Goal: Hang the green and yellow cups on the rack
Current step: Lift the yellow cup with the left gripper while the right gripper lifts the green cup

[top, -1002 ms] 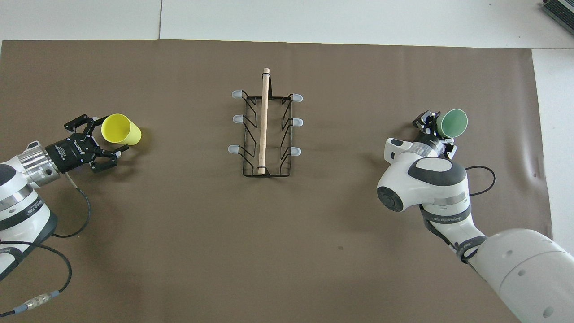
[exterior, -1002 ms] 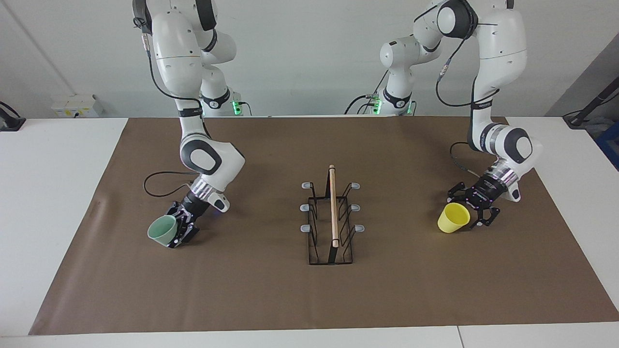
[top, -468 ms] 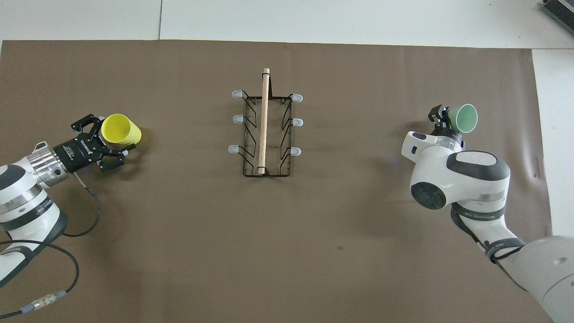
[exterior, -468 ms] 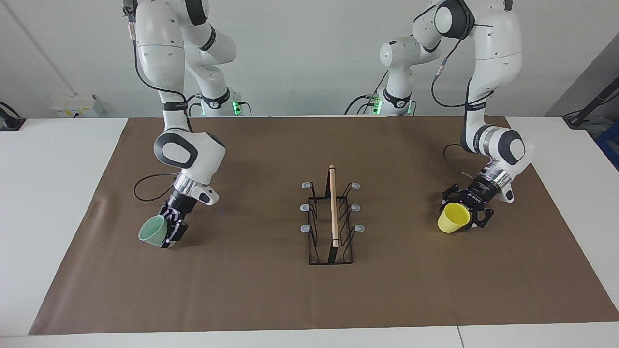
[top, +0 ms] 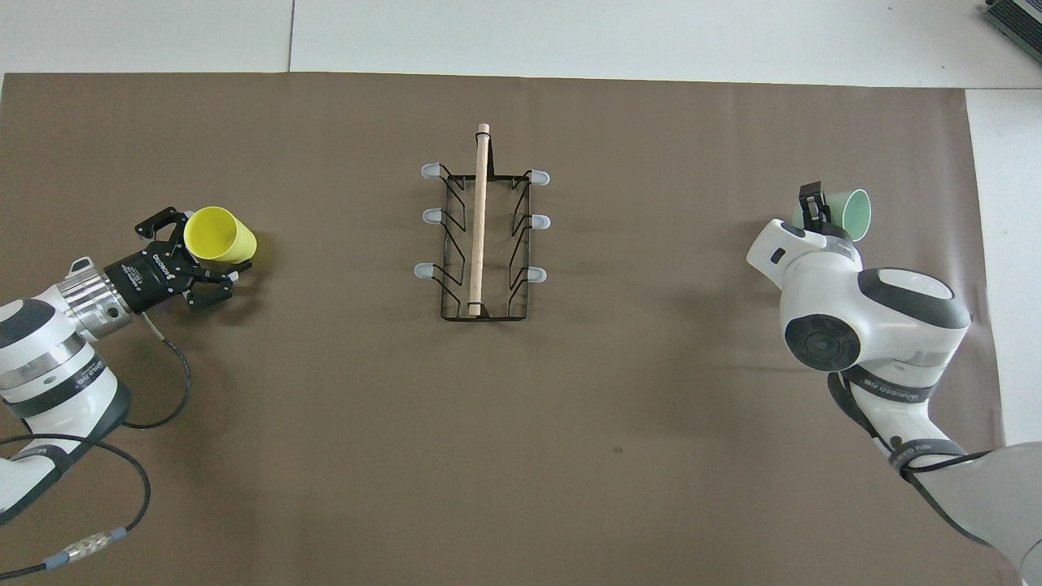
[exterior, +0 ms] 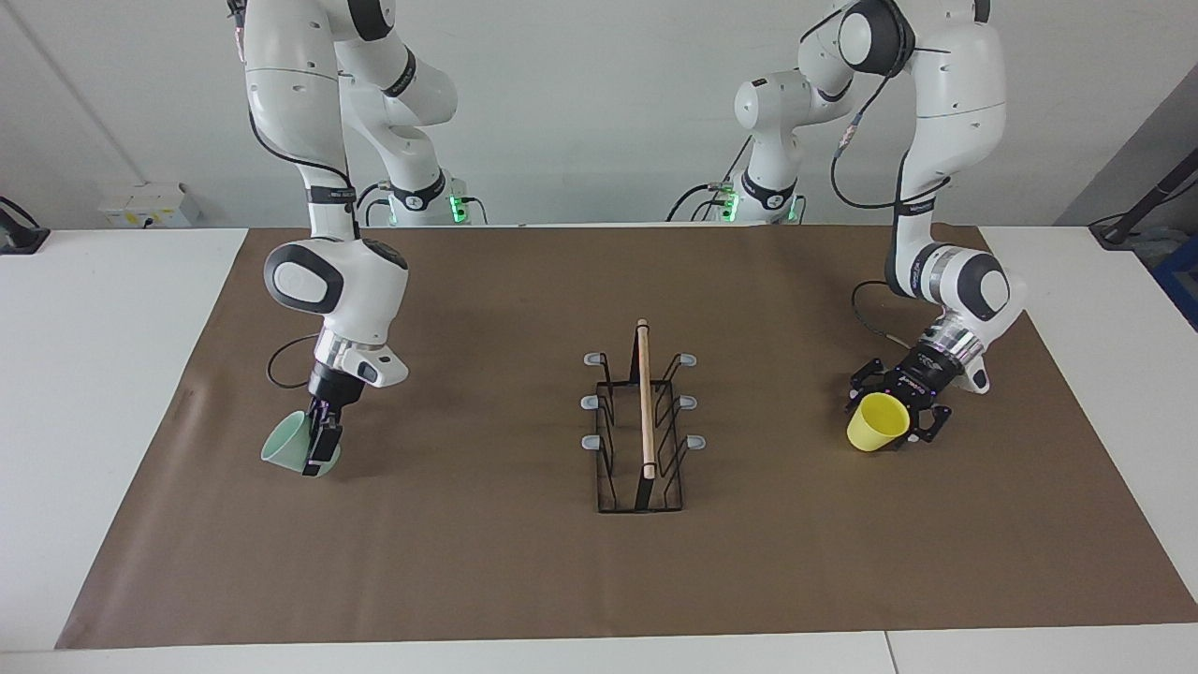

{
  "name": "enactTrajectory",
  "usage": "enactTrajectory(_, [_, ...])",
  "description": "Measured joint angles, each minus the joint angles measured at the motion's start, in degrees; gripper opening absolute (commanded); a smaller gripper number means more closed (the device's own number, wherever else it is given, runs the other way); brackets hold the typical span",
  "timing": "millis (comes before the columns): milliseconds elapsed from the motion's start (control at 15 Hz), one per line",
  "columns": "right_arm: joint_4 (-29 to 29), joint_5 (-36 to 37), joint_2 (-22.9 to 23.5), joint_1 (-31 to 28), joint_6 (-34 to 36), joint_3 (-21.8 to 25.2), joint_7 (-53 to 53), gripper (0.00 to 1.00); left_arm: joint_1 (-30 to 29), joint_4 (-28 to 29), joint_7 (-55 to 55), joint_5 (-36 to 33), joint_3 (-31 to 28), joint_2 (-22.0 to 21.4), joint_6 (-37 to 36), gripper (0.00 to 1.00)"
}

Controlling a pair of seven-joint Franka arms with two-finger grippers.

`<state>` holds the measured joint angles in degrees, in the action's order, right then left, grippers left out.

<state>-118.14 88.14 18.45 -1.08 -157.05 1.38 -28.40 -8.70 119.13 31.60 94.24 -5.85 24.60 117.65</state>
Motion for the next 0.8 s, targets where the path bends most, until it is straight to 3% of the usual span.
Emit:
enactTrajectory(668, [0.24, -7.15, -0.68, 1.01, -0.02, -1.78, -0.47, 0.00, 1.15, 0.34, -1.60, 2.10, 0.03, 0.23, 1.57, 1.00])
enactTrajectory(735, [0.47, -8.30, -0.72, 1.13, -0.02, -2.12, -1.08, 0.00, 1.22, 0.35, -1.68, 2.29, 0.03, 0.23, 1.80, 0.98])
enactTrajectory(802, [0.74, -8.93, -0.73, 1.23, -0.02, -2.41, -1.71, 0.00, 1.24, 0.37, -1.73, 2.49, 0.03, 0.23, 1.99, 0.84])
